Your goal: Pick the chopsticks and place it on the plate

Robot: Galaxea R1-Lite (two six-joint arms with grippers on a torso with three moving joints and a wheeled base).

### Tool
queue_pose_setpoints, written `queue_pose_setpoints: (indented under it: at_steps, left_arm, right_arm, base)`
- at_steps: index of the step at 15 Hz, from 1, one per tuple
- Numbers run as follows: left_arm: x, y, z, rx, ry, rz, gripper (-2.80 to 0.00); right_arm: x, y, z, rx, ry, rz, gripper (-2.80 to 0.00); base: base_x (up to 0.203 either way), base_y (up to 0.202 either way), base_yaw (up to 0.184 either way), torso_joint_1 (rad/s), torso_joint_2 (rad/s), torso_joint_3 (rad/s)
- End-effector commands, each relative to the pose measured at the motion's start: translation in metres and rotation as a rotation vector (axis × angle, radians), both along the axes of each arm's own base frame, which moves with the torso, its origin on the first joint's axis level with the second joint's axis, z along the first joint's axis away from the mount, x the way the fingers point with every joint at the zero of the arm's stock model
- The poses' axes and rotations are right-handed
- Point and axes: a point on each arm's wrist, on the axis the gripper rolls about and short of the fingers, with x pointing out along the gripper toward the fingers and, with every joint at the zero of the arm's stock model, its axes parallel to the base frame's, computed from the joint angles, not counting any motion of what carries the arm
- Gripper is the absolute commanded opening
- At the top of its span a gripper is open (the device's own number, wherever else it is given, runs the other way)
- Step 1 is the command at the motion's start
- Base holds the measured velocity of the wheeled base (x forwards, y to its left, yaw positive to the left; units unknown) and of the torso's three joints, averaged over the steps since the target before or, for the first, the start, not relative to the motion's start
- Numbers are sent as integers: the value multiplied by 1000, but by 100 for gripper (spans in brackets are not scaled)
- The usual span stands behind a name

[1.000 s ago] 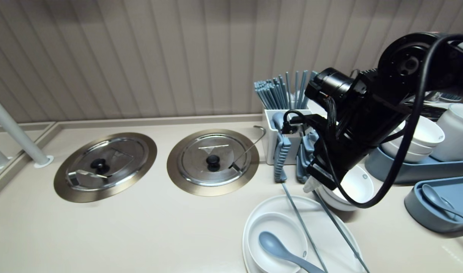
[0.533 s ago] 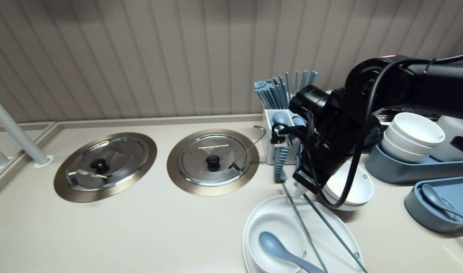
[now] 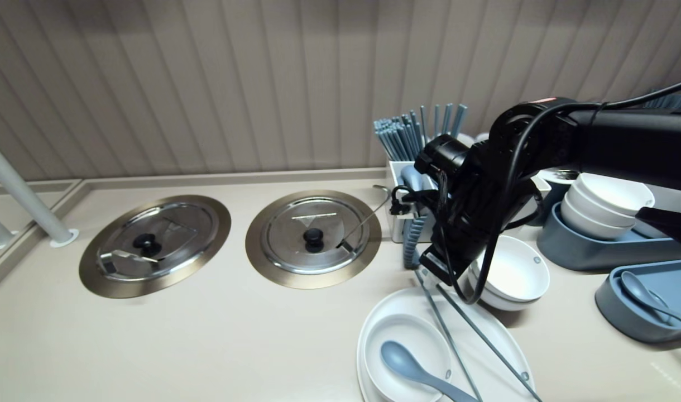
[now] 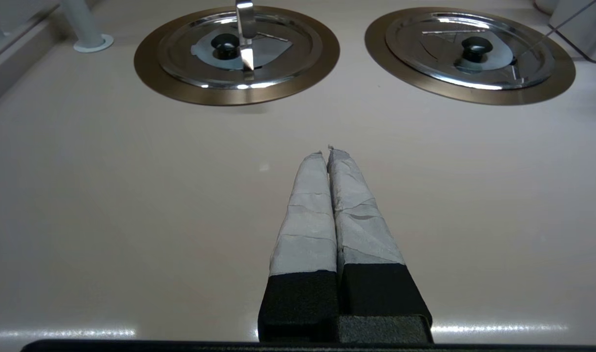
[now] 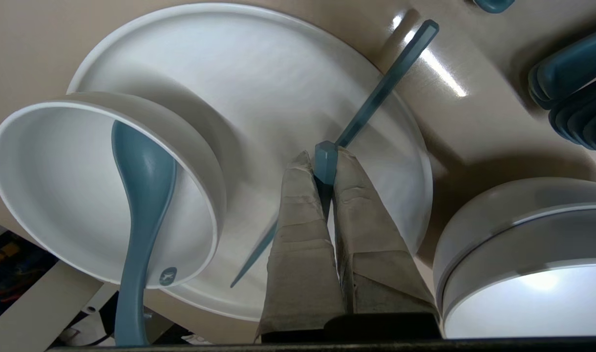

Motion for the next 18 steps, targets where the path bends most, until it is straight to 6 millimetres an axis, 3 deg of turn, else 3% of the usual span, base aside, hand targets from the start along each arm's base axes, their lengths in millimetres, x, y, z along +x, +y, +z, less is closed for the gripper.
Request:
queue_pose_setpoints:
  at_steps: [1, 9, 18]
  left_arm:
    - [1, 0, -2, 0, 6, 0, -280]
    - [1, 0, -2, -2, 6, 0, -280]
    - [1, 0, -2, 0, 6, 0, -280]
  right_arm:
    - [1, 2, -4, -10, 15, 5, -280]
    - [11, 9, -22, -38, 17, -13, -280]
    - [10, 12, -22, -46, 8, -11, -280]
  base:
    - [0, 0, 0, 0, 0, 0]
    - [0, 0, 0, 0, 0, 0]
    - [0, 0, 0, 0, 0, 0]
